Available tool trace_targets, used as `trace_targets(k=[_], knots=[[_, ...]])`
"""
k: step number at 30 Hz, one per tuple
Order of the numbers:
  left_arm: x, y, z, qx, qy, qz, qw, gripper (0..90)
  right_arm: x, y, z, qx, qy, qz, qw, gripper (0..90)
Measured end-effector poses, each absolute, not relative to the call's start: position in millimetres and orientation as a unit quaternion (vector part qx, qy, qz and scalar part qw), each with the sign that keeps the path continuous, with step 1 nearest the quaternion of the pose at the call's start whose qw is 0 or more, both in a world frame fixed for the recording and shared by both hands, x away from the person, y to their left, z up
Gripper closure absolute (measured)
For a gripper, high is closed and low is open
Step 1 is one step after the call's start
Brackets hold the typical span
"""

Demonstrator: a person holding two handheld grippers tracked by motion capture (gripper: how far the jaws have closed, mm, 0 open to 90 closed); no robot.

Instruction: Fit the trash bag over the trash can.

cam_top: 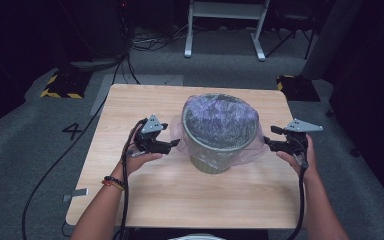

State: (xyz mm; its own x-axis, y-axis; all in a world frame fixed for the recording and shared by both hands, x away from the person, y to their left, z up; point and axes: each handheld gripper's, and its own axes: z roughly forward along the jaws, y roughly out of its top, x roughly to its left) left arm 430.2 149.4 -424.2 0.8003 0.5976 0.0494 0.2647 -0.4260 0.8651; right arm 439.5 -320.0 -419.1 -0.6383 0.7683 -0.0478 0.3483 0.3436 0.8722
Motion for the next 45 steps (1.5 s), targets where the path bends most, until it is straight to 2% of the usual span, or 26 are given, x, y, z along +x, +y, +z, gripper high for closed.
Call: trace_targets(k=[4,9,10,11,13,15,17,19,22,25,31,34,36,37,39,40,41,45], knots=[[418.9,136.7,-422.4,0.845,0.227,0.172,0.453,19.2,425.8,-314.0,-412.6,0.322,0.799,0.442,0.249,32.2],[407.5,119.6,-418.4,0.851,0.195,0.161,0.461,19.6,419.9,-312.1,-408.5,0.333,0.793,0.418,0.292,30.3],[404.8,115.8,-418.1,0.853,0.190,0.171,0.455,22.2,418.4,-311.3,-407.4,0.334,0.788,0.417,0.305,30.4],[402.5,113.1,-418.0,0.854,0.186,0.183,0.450,28.9,416.1,-310.7,-405.6,0.332,0.783,0.426,0.309,32.7],[400.7,111.3,-417.9,0.851,0.186,0.195,0.451,48.6,411.3,-310.5,-401.2,0.320,0.774,0.458,0.299,48.9],[402.1,110.9,-419.1,0.851,0.187,0.212,0.444,69.6,410.0,-309.7,-397.6,0.315,0.767,0.485,0.278,49.1],[405.4,112.2,-421.1,0.850,0.187,0.202,0.449,79.5,409.6,-308.4,-394.4,0.318,0.757,0.506,0.264,45.6],[407.6,113.2,-422.1,0.852,0.188,0.203,0.444,87.4,408.9,-307.7,-390.4,0.316,0.749,0.527,0.249,38.4],[409.1,115.6,-421.8,0.847,0.196,0.199,0.452,89.7,403.0,-308.9,-383.7,0.296,0.740,0.554,0.239,27.5],[409.9,114.8,-422.4,0.856,0.191,0.197,0.439,89.8,396.4,-309.7,-380.6,0.272,0.743,0.571,0.218,21.9],[409.0,115.8,-424.8,0.856,0.193,0.195,0.438,89.8,382.6,-287.2,-390.4,0.239,0.784,0.538,0.194,19.2],[409.9,115.6,-427.2,0.857,0.195,0.195,0.435,89.8,383.3,-277.2,-399.4,0.246,0.796,0.508,0.217,24.7],[410.5,115.5,-429.1,0.858,0.195,0.193,0.435,89.8,387.4,-275.1,-406.5,0.260,0.796,0.503,0.216,43.8],[411.0,115.2,-430.0,0.858,0.197,0.191,0.435,89.8,388.8,-274.7,-408.5,0.267,0.796,0.497,0.220,46.7],[412.0,115.0,-431.3,0.858,0.198,0.189,0.434,89.8,390.9,-275.3,-413.1,0.265,0.797,0.496,0.220,65.9],[412.5,114.7,-432.3,0.858,0.200,0.186,0.435,89.8,391.1,-275.5,-414.8,0.262,0.797,0.498,0.220,69.5],[413.0,114.9,-432.6,0.859,0.198,0.186,0.434,89.8,390.7,-275.0,-416.4,0.259,0.799,0.493,0.227,79.6],[413.3,113.5,-438.3,0.862,0.199,0.182,0.429,89.9,391.7,-275.3,-420.6,0.254,0.802,0.495,0.218,88.1]])
